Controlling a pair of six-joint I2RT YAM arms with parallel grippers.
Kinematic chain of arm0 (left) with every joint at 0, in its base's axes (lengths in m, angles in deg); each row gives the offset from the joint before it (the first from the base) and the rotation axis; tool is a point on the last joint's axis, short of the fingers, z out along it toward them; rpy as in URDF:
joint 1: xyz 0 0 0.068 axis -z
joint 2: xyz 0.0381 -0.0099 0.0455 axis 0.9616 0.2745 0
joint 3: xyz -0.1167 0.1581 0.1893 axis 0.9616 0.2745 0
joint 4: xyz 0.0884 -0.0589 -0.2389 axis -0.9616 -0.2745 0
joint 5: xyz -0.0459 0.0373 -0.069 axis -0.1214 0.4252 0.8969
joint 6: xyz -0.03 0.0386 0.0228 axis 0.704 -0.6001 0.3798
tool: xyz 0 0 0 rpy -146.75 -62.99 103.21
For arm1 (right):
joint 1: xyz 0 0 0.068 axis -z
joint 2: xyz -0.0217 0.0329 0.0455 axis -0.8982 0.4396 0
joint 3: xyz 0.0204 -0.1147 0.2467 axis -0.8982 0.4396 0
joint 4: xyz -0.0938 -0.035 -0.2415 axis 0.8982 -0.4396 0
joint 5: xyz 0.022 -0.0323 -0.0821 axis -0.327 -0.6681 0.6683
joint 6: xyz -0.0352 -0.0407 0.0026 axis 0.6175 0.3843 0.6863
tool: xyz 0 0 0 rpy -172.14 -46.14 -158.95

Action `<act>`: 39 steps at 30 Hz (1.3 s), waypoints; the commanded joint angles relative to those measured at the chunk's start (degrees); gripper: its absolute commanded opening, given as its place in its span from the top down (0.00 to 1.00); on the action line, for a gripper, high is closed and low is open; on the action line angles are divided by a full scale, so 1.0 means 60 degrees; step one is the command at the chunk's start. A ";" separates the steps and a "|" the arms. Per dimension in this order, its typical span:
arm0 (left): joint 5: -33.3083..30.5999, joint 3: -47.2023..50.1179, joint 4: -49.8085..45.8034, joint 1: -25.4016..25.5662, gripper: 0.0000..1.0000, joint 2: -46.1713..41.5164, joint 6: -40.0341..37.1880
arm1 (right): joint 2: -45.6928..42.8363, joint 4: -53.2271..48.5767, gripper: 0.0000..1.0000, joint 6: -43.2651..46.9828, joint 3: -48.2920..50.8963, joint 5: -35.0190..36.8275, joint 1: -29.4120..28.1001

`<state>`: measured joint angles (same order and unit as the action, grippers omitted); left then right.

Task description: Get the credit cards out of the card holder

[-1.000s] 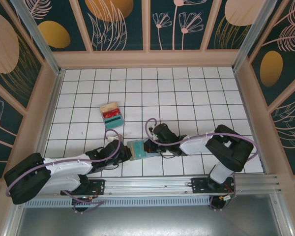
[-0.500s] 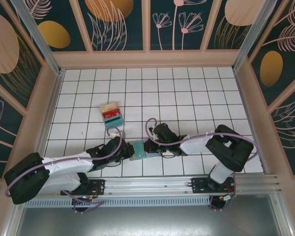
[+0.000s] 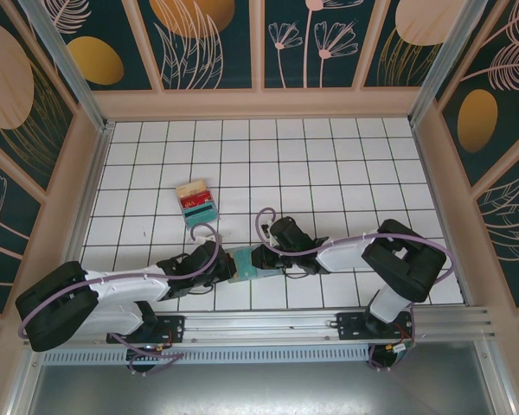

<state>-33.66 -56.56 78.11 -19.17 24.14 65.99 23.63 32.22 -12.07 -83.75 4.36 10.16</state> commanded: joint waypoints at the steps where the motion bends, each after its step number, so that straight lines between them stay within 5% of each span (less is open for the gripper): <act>1: -0.0019 0.0210 -0.0175 0.0057 1.00 0.0078 -0.0007 | -0.0172 -0.0089 0.84 -0.0041 0.0149 -0.0066 0.0053; 15: -0.0037 0.0203 -0.0192 0.0065 1.00 0.0078 -0.0009 | -0.0349 -0.0061 0.86 -0.0069 0.0295 -0.0064 0.0083; 21: -0.0032 0.0201 -0.0206 0.0061 1.00 0.0049 -0.0019 | -0.0271 0.0013 1.00 -0.0064 0.0281 -0.0113 0.0078; 39: -0.0044 0.0219 -0.0265 0.0065 1.00 0.0005 -0.0054 | -0.0993 -0.0261 1.00 0.0023 0.0823 -0.0098 0.0551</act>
<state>-33.66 -56.29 78.59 -19.17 24.11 65.99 19.50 31.11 -12.24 -79.86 4.34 13.00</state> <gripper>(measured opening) 0.060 0.050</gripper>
